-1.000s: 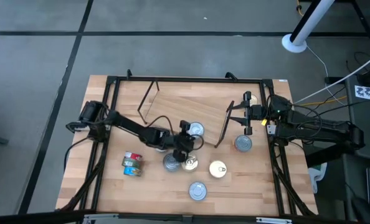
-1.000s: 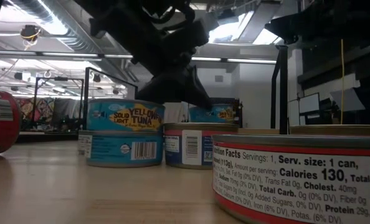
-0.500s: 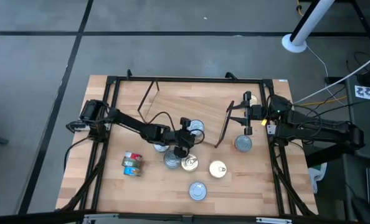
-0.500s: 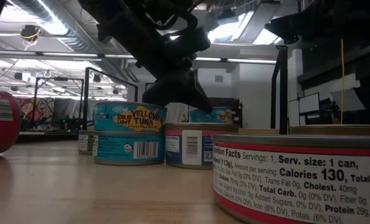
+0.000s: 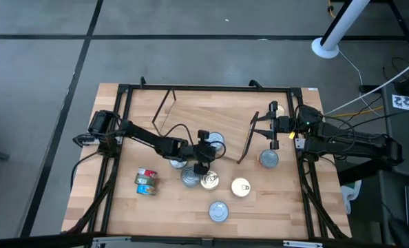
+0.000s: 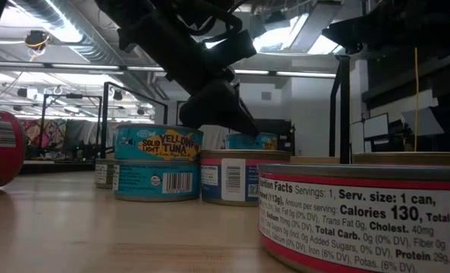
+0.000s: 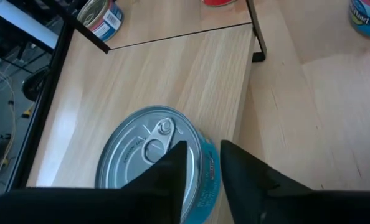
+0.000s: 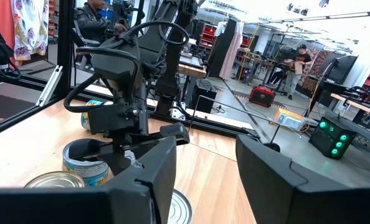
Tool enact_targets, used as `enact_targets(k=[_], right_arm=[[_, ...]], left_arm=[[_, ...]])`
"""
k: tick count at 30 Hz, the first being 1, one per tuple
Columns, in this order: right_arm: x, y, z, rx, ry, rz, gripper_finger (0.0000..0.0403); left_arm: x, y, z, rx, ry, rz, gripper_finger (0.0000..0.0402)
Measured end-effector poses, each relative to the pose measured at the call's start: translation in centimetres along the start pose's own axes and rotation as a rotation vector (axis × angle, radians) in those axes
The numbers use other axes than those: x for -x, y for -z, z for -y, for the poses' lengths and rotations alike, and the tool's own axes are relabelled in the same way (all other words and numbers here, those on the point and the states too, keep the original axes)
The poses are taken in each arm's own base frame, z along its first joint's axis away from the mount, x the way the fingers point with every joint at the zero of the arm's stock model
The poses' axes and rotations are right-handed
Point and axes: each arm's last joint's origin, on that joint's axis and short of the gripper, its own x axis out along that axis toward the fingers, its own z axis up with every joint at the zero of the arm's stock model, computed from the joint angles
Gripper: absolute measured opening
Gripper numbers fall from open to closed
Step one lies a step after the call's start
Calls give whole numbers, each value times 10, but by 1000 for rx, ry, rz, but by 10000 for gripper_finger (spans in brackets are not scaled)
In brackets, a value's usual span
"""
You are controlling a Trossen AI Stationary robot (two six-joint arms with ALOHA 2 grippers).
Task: Stack canned seafood by type on shelf
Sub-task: Put the yellow-blue tuna can on the shelf, then stack the yellow-blue tuna can on top of the yellow-blue tuna can on the shelf
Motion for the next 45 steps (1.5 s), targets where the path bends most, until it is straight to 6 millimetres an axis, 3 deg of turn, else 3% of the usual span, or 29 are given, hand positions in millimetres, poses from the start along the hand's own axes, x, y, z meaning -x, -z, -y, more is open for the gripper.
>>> enact_targets(k=[5,12,19,24,35,45], right_arm=[[0,0,0,0,0,0,168],[0,0,0,-1,0,-1,168],[0,1,0,-5,-2,-9,168],[0,2,-1,-10,-6,-19,168],[0,6,-2,-25,-16,-57,168],[0,7,-2,-29,-18,-66,168]], left_arm=[[0,0,0,-1,-1,0,123],[7,-12,0,35,-22,95,127],[47,-35,2,160,12,209,127],[80,-44,19,222,94,231,127],[122,-25,82,228,273,48,127],[133,-5,95,236,268,-127,127]])
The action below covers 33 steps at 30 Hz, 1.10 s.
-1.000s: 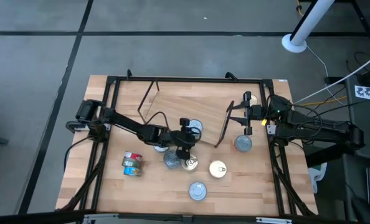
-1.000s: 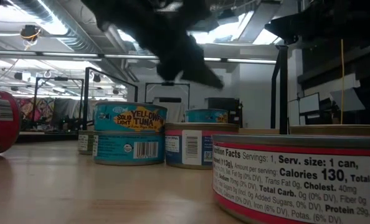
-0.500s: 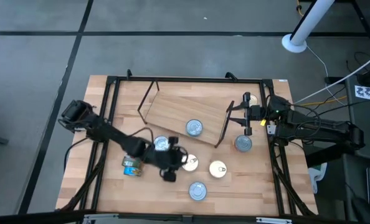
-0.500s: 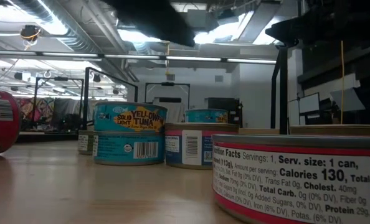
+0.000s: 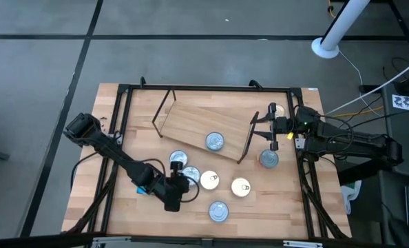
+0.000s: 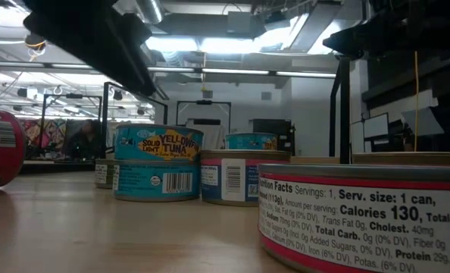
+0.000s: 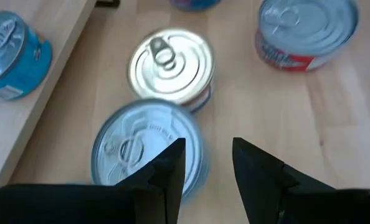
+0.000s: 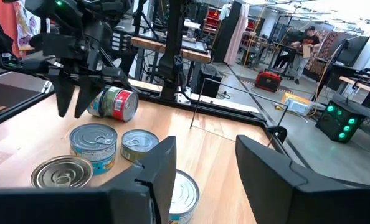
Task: Stack canned seafood by type on shelf
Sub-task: Stack the yellow-blue tuna can on top of the yellow-blue tuna can on the shelf
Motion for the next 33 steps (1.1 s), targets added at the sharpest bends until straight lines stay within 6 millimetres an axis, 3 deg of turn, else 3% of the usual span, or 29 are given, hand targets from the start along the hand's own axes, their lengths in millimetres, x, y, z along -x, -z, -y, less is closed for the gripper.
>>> enact_targets(k=[19,28,33], right_arm=[[0,1,0,-3,-2,-8,168],[0,1,0,-3,-2,-8,168],[0,1,0,-3,-2,-8,168]], left_arm=[[-8,16,-3,-137,-43,-68,127],[-24,22,3,-230,-62,-88,127],[-26,22,3,-233,-83,-83,104]])
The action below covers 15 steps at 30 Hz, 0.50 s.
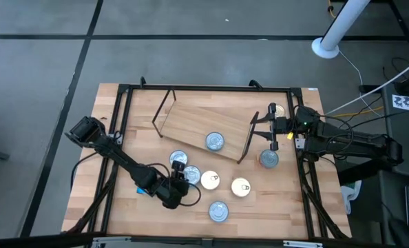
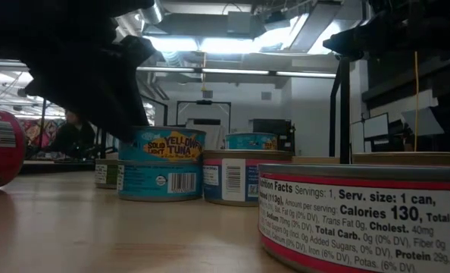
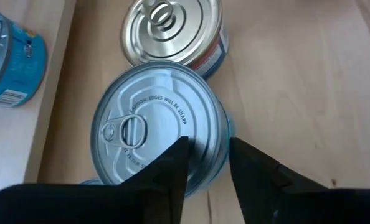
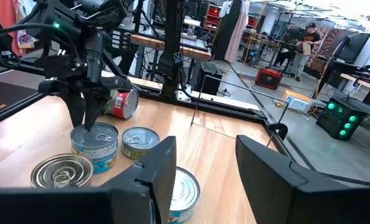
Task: Stack canned seafood by type on shelf
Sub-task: Stack the yellow-blue tuna can on top of the yellow-blue tuna can on the shelf
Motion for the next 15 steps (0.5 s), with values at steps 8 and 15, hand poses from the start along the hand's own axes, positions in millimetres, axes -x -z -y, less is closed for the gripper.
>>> enact_targets(k=[8,15], right_arm=[[0,0,0,0,0,0,168],[0,0,0,0,0,0,168]], left_arm=[[0,0,0,-29,-16,2,25],[-1,-3,0,-12,-11,29,4]])
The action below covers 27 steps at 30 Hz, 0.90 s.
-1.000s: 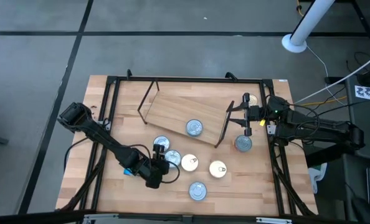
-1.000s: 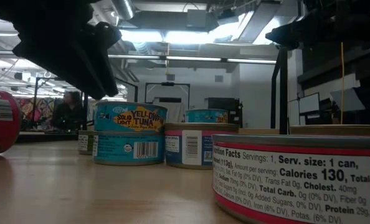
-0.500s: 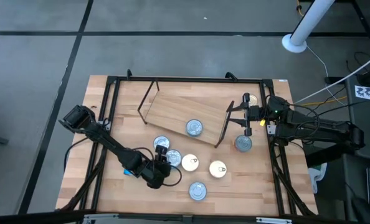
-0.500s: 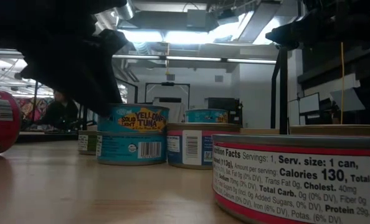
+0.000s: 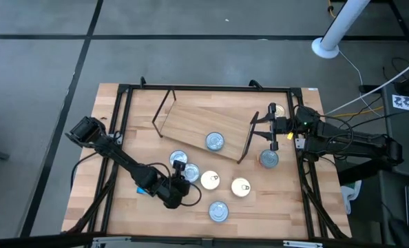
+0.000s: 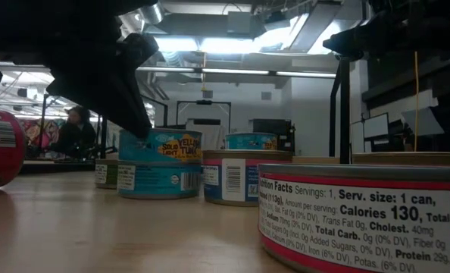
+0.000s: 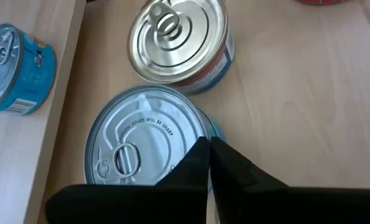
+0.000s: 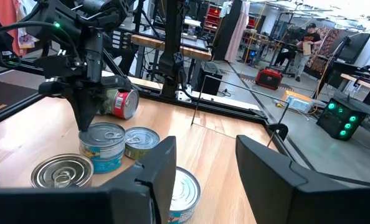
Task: Stack canned seafood by type on shelf
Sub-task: Stack the yellow-blue tuna can on top of the yellow-blue tuna can on the shelf
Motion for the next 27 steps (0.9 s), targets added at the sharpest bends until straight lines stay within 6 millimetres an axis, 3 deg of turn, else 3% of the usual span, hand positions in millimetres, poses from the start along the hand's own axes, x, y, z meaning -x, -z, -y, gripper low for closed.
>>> enact_targets(k=[27], right_arm=[[0,0,0,0,0,0,168]], left_arm=[[5,-15,-3,70,-79,70,0]])
